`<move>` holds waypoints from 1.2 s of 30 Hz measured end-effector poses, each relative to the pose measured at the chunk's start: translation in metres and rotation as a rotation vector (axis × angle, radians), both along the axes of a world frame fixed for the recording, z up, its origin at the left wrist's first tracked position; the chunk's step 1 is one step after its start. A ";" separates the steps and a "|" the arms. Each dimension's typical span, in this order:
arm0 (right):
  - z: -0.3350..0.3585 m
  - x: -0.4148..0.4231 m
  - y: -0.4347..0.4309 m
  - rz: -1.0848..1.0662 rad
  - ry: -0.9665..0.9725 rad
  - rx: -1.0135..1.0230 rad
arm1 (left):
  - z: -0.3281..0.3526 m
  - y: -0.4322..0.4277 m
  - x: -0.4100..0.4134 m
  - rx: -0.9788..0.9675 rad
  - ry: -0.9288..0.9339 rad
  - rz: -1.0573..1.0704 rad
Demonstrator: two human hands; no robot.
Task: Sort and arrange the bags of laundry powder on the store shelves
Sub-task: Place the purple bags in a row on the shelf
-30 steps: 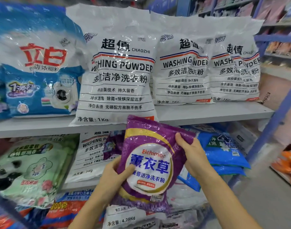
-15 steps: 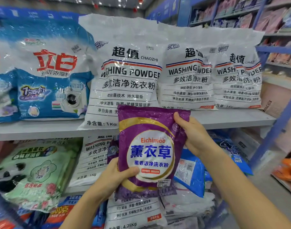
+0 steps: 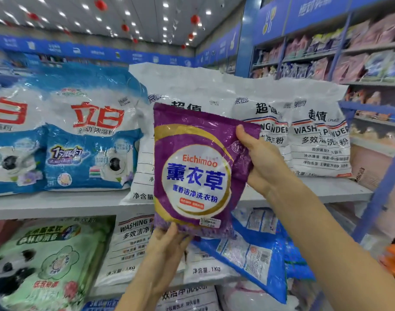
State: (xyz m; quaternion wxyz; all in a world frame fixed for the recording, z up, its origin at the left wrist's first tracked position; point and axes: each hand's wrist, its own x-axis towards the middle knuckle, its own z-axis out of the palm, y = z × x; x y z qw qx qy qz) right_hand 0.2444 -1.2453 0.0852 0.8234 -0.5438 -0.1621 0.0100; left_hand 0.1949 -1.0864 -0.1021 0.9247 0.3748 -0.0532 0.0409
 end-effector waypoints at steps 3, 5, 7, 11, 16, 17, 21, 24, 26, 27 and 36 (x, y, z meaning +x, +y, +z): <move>0.011 0.005 0.001 -0.051 -0.060 -0.001 | 0.012 0.016 -0.003 0.147 -0.019 0.178; 0.016 0.006 0.006 -0.072 -0.062 0.001 | 0.012 0.026 -0.006 0.287 -0.046 0.292; 0.018 0.005 0.018 -0.068 -0.041 0.018 | 0.011 0.034 -0.007 0.331 -0.043 0.386; 0.020 0.000 0.046 -0.005 -0.057 0.028 | 0.021 0.038 -0.009 -0.057 -0.038 0.305; 0.020 -0.005 0.084 0.097 -0.084 0.021 | 0.057 0.053 -0.016 -0.309 0.040 0.248; 0.019 -0.006 0.090 0.102 -0.077 0.014 | 0.063 0.059 -0.014 -0.325 0.102 0.345; 0.016 -0.005 0.107 0.147 -0.036 -0.043 | 0.075 0.084 -0.011 -0.264 0.268 0.653; 0.015 -0.005 0.119 0.211 -0.037 -0.068 | 0.070 0.099 -0.015 -0.192 0.293 0.874; 0.015 -0.008 0.129 0.254 -0.066 -0.099 | 0.066 0.107 -0.021 -0.197 0.310 0.921; 0.015 -0.012 0.133 0.283 -0.081 -0.107 | 0.065 0.109 -0.025 -0.222 0.316 0.906; -0.059 -0.069 0.196 0.726 -0.142 -0.256 | 0.074 0.145 -0.081 -0.480 0.113 1.069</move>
